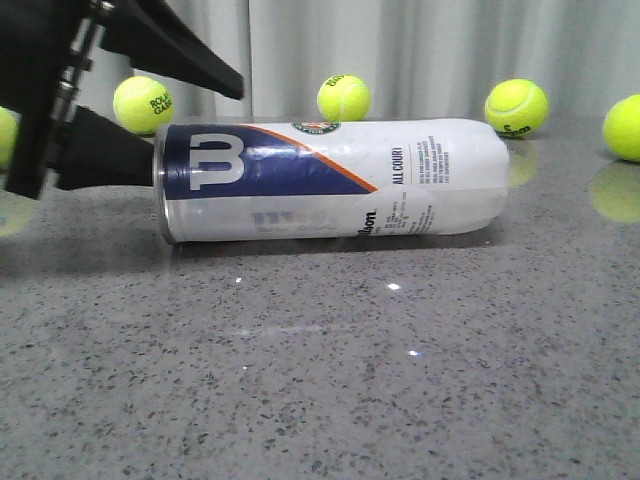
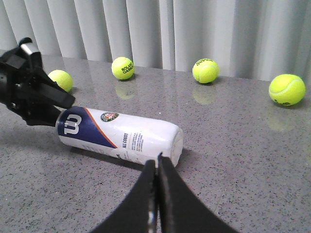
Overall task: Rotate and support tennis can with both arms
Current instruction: 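Grasp the can's metal-rimmed end with the left gripper, then lift and tilt the can upright with the left gripper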
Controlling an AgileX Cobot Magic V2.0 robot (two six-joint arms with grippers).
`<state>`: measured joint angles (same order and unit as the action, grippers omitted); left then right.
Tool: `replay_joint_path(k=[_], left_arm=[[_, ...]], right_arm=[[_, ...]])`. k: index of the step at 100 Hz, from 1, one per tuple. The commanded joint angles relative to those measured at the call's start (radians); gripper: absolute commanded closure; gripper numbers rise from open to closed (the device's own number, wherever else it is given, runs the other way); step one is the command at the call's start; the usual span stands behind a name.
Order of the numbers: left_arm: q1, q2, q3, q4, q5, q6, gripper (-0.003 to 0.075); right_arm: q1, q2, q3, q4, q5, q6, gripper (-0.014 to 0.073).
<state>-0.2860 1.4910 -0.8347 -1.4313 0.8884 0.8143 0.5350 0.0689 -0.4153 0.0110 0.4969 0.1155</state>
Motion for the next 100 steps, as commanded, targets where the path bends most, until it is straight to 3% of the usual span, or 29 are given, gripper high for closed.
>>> replay_joint_path(k=[1, 19, 40, 63, 82, 100], left_arm=[[-0.035, 0.048, -0.049, -0.169, 0.092, 0.083, 0.0339], [-0.057, 0.127, -0.068, -0.282, 0.187, 0.174, 0.0737], [-0.058, 0.093, -0.07, -0.318, 0.201, 0.215, 0.0739], [-0.058, -0.069, -0.074, -0.268, 0.167, 0.22, 0.0739], [-0.058, -0.248, -0.151, -0.021, 0.038, 0.078, 0.0739], [-0.058, -0.333, -0.319, 0.391, 0.046, -0.202, 0.0739]], right_arm=[[-0.008, 0.009, -0.023, -0.011, -0.088, -0.002, 0.0653], [-0.008, 0.009, -0.023, -0.011, -0.088, -0.002, 0.0653], [-0.008, 0.009, -0.023, -0.011, -0.088, -0.002, 0.0653], [-0.008, 0.009, -0.023, -0.011, -0.088, -0.002, 0.0653], [-0.008, 0.009, -0.023, -0.011, -0.088, -0.002, 0.0653], [-0.008, 0.009, -0.023, -0.011, -0.088, -0.002, 0.0653]])
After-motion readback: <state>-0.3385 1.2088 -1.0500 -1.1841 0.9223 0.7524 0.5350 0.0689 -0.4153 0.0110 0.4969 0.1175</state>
